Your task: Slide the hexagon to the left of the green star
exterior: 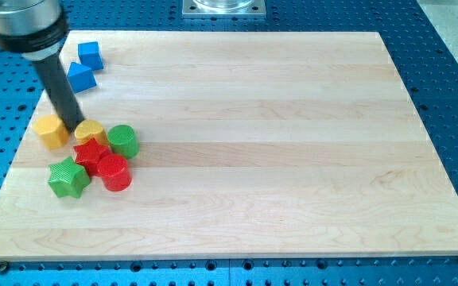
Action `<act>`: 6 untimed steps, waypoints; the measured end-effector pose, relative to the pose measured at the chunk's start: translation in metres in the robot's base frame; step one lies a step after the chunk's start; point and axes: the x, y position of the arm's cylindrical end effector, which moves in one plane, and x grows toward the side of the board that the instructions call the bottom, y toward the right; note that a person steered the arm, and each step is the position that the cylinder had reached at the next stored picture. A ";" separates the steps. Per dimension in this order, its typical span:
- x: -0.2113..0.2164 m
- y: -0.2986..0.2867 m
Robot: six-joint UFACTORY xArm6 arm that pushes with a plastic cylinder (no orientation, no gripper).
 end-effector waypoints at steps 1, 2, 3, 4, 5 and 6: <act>0.016 -0.027; 0.008 -0.032; -0.020 -0.042; -0.030 -0.062; -0.028 -0.063; 0.012 -0.062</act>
